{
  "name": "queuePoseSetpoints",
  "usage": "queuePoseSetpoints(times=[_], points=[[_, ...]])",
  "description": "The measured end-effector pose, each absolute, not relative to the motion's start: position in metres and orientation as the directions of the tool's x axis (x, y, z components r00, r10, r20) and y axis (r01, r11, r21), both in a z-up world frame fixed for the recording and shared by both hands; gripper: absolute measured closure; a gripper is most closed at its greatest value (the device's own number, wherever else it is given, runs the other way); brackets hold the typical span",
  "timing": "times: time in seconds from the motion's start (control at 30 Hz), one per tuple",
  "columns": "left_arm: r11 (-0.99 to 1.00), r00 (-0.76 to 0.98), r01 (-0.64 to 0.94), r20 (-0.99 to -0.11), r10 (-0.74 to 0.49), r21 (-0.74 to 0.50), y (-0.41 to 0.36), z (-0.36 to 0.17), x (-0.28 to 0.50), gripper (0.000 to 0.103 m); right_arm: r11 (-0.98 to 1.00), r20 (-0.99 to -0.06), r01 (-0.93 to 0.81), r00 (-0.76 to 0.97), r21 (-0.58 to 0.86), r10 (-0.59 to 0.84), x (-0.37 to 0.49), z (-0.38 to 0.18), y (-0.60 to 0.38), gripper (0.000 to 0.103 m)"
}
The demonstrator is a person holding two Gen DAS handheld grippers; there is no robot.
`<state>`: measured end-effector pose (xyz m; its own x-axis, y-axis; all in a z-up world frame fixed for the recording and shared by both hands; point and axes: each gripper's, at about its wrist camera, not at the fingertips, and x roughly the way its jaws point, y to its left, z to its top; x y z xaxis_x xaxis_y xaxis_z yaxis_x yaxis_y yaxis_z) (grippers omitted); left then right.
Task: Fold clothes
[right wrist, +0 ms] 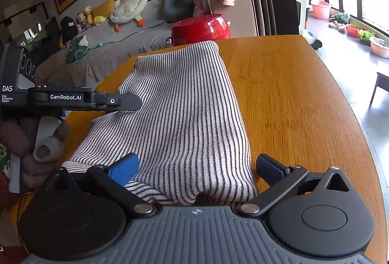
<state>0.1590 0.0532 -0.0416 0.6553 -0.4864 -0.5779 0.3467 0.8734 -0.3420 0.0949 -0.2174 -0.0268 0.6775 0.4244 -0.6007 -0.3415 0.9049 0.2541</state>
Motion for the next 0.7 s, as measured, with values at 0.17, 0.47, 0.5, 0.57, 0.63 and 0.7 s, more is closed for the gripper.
queuePoseSetpoints(times=[0.17,0.47,0.5,0.57,0.63,0.7], points=[[0.867,0.655,0.357,-0.569,-0.497,-0.347,0.054,-0.043,0.159,0.031,0.905,-0.601,-0.339,0.677,0.258,0.425,0.095,-0.026,-0.217,0.0],[0.867,0.657,0.363,-0.566,-0.498,-0.342,0.055,-0.043,0.157,0.028,0.905,-0.582,-0.389,0.702,0.172,0.412,0.091,-0.017,-0.216,0.006],[0.866,0.656,0.362,-0.566,-0.499,-0.345,0.056,-0.043,0.157,0.028,0.903,-0.564,-0.41,0.72,0.125,0.405,0.086,-0.011,-0.214,0.018],[0.864,0.655,0.361,-0.564,-0.503,-0.351,0.058,-0.043,0.157,0.028,0.879,-0.536,-0.464,0.717,0.109,0.445,0.08,-0.002,-0.209,0.037],[0.862,0.653,0.36,-0.563,-0.506,-0.357,0.057,-0.043,0.158,0.026,0.848,-0.512,-0.518,0.702,0.11,0.495,0.074,0.007,-0.203,0.049],[0.861,0.652,0.36,-0.563,-0.508,-0.359,0.055,-0.043,0.159,0.02,0.815,-0.504,-0.569,0.675,0.111,0.539,0.07,0.011,-0.195,0.049]])
